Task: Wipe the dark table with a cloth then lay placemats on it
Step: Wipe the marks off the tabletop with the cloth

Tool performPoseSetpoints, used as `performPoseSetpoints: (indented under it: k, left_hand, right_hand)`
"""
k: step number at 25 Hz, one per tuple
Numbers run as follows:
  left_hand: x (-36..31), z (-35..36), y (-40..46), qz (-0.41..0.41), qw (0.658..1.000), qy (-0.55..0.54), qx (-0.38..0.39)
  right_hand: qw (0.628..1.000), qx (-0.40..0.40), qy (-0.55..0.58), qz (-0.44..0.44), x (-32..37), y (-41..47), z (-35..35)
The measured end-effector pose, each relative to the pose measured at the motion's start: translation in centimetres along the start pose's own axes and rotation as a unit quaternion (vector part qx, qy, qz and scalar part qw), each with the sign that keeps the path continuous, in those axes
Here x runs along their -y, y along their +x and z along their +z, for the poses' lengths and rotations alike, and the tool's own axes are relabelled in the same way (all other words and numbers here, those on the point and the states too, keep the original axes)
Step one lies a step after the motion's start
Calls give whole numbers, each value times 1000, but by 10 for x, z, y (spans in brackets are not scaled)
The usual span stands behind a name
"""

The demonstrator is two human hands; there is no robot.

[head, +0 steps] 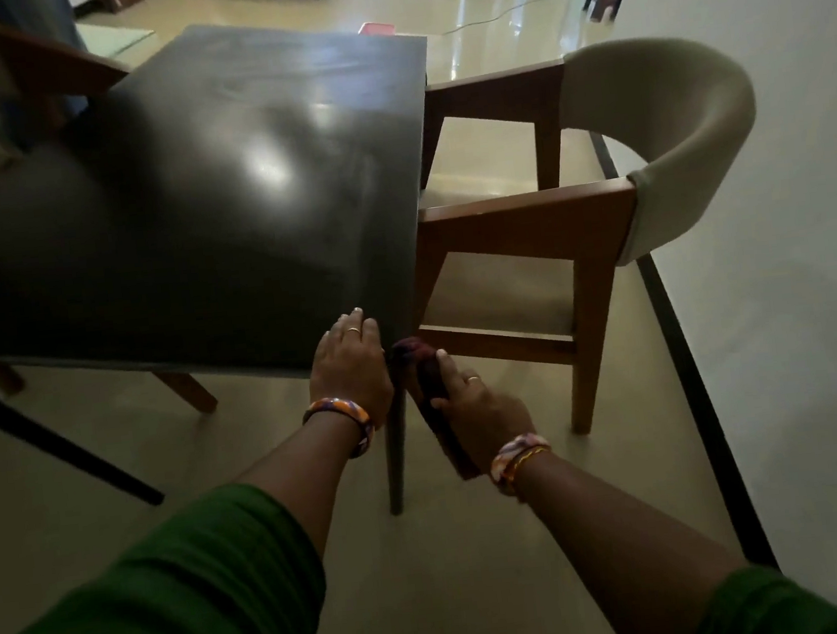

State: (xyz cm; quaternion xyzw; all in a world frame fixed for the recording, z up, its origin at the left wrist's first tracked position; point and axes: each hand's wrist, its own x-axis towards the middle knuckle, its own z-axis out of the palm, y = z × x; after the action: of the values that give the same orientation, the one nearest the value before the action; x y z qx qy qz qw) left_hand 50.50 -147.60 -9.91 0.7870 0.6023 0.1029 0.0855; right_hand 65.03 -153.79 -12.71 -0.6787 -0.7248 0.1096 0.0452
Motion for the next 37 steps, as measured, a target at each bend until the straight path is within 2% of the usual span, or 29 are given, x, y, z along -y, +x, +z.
performPoseSetpoints:
  k: [2, 4, 10, 13, 17, 20, 26, 29, 31, 34, 37]
  left_hand:
    - [-39, 9, 12, -18, 1000, -3, -19]
    - [-80, 18, 27, -21, 999, -2, -40]
    - [-163, 25, 71, -9, 998, 41, -56]
    - [-179, 19, 107, -21, 994, 57, -92]
    - [-188, 17, 169, -65, 988, 78, -113]
    - [-198, 13, 222, -113, 984, 69, -119]
    - [-230, 12, 292, -181, 972, 80, -130]
    - [-251, 18, 316, -241, 956, 109, -127]
    - [-266, 19, 335, -289, 945, 93, -124]
    - [-313, 27, 372, -390, 913, 63, -101]
    - [-364, 39, 407, -435, 896, 55, -70]
  right_hand:
    - [988, 1, -115, -100, -58, 0, -23]
    - [967, -47, -191, -163, -115, 6, -53]
    - [930, -88, -260, -245, -209, 59, -137]
    - [891, -165, -312, -285, -233, 101, -168]
    - [874, -148, -320, -335, -264, 169, -201]
    - [843, -183, -343, -372, -287, 224, -221]
    - [799, -160, -341, -469, -320, 323, -237]
    - [762, -157, -346, -524, -337, 367, -239]
    - [746, -170, -348, -541, -353, 392, -244]
    - [705, -179, -321, -606, -396, 440, -261]
    - [665, -173, -297, -663, -440, 483, -284]
